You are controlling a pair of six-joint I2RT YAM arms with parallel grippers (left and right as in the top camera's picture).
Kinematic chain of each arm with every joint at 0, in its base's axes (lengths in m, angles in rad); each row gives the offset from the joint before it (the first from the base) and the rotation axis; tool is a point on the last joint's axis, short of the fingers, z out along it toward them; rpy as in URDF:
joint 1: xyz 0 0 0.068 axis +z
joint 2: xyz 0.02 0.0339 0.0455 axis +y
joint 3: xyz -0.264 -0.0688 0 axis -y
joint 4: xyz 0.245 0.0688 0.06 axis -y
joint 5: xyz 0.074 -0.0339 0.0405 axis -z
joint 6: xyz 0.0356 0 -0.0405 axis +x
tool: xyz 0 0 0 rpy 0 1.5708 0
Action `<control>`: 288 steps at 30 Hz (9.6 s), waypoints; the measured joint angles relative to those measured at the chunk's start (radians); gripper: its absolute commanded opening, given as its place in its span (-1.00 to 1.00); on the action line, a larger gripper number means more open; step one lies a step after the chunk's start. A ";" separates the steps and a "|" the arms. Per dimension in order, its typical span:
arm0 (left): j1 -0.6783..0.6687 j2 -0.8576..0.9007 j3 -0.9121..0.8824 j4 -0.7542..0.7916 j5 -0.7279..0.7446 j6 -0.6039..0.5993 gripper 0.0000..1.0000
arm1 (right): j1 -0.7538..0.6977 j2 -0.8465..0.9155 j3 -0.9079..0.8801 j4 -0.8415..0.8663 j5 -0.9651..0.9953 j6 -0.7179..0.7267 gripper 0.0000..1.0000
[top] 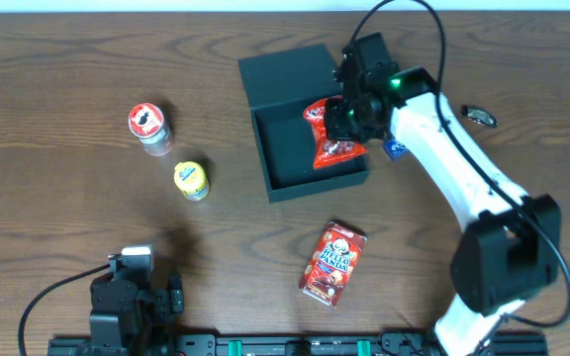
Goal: Pack container
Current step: 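Lift the Hacks bag with the right gripper and carry it to the box, then lower the bag into the green box and open the right gripper, then withdraw the right gripper from the box toward the right side, then reach the left gripper over the red Pringles can, then lower the left gripper and grasp the Pringles can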
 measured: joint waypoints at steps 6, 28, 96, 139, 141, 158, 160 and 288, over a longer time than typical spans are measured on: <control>0.000 0.000 0.000 0.000 0.000 0.000 0.90 | 0.011 0.095 0.000 0.050 -0.010 -0.027 -0.97; 0.000 0.000 0.000 0.000 0.000 0.000 0.90 | 0.052 0.158 0.000 0.048 0.126 -0.035 -0.97; 0.000 0.000 0.000 0.002 -0.007 0.003 0.90 | 0.058 -0.835 -0.319 -0.286 0.276 -0.108 0.99; 0.000 0.549 0.292 0.515 0.006 -0.119 0.90 | 0.058 -0.979 -0.606 -0.145 0.286 -0.106 0.99; 0.000 0.624 0.304 0.560 -0.002 -0.103 0.90 | 0.058 -0.980 -0.606 -0.144 0.286 -0.106 0.99; 0.000 0.863 0.306 0.552 -0.020 0.012 0.90 | 0.058 -0.980 -0.606 -0.145 0.286 -0.106 0.99; 0.000 0.887 0.306 0.555 -0.021 0.015 0.90 | 0.058 -0.980 -0.606 -0.145 0.286 -0.106 0.98; 0.115 1.789 0.308 1.682 0.018 -0.071 0.53 | 0.058 -0.885 -0.606 -0.035 0.358 -0.106 0.98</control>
